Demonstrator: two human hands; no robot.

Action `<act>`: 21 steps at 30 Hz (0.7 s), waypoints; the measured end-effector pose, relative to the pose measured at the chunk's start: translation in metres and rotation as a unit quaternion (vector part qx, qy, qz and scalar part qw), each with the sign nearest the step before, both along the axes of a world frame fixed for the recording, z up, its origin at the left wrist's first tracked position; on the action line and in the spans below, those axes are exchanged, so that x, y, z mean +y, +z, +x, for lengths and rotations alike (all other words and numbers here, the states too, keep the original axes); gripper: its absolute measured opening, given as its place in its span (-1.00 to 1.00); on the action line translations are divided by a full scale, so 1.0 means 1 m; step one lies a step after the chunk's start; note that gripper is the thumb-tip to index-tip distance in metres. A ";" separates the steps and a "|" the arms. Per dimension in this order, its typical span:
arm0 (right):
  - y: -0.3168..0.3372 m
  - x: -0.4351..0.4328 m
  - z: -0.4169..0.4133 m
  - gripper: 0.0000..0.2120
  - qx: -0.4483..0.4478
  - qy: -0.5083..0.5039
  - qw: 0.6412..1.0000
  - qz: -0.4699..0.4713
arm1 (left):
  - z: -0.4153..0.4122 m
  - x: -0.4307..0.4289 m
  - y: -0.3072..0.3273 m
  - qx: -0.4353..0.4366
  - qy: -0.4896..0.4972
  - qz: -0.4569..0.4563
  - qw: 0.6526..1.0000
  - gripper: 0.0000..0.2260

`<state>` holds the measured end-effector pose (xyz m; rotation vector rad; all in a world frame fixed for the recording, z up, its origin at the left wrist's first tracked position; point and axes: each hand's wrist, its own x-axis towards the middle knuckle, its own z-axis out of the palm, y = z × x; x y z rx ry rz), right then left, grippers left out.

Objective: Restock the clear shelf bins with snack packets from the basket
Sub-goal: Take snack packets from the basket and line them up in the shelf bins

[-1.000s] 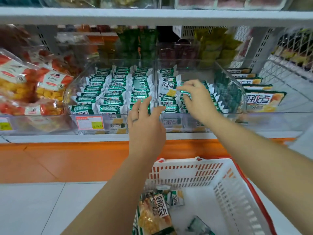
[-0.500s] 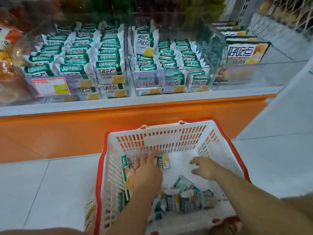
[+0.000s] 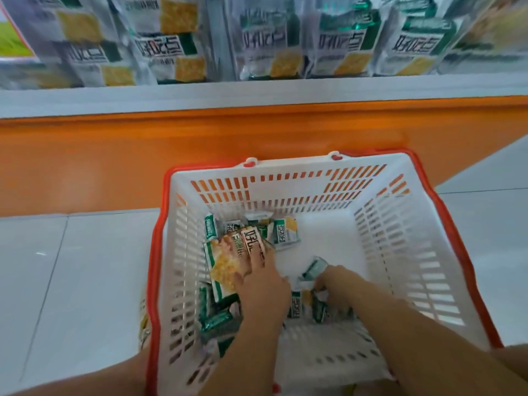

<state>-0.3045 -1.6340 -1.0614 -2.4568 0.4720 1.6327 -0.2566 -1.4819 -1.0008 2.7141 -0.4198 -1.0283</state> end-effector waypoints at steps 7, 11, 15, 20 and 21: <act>0.065 -0.015 0.012 -0.79 -0.118 -0.021 0.993 0.025 | 0.006 0.005 0.025 0.056 0.051 -0.044 0.996 -0.37; 0.133 -0.020 0.027 -0.60 -0.223 -0.047 0.970 0.082 | 0.011 0.002 0.069 0.093 0.046 -0.124 0.987 -0.46; 0.206 -0.015 0.036 -0.61 -0.337 -0.039 0.934 0.115 | 0.032 -0.002 0.139 0.078 0.014 -0.193 0.978 -0.54; 0.293 -0.001 0.035 -0.70 -0.481 -0.062 0.864 0.132 | 0.049 0.007 0.227 -0.025 -0.009 -0.244 0.969 -0.68; 0.307 0.001 0.035 -0.70 -0.500 -0.066 0.853 0.135 | 0.051 0.010 0.243 -0.054 -0.013 -0.257 0.965 -0.73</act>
